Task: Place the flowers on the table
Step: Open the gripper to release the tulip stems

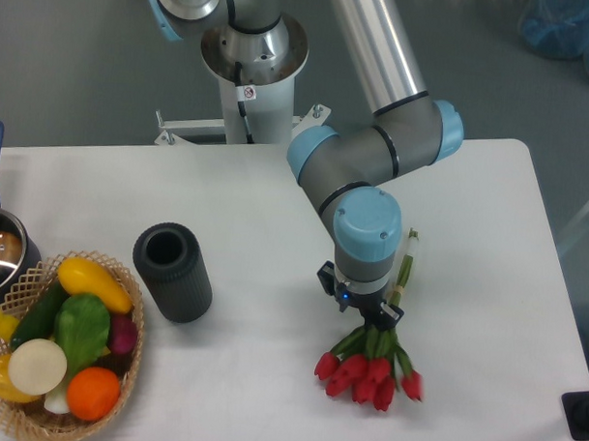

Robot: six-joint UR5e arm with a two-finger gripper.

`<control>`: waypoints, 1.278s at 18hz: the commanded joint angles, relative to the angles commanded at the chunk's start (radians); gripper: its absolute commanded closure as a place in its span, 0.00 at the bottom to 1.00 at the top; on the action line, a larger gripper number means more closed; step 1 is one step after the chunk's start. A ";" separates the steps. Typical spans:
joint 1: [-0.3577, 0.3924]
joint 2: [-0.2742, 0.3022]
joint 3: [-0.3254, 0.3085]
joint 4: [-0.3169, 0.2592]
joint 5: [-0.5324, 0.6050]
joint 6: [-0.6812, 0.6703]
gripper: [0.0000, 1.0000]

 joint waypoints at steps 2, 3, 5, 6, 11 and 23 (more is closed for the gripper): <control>0.000 0.002 0.000 0.028 -0.002 -0.002 0.00; 0.000 0.000 0.000 0.035 -0.002 -0.005 0.00; 0.003 0.000 -0.002 0.036 0.000 -0.005 0.00; 0.005 0.000 -0.002 0.037 0.000 -0.005 0.00; 0.026 0.006 -0.002 0.036 -0.002 -0.003 0.00; 0.057 0.032 -0.003 0.036 -0.003 -0.005 0.00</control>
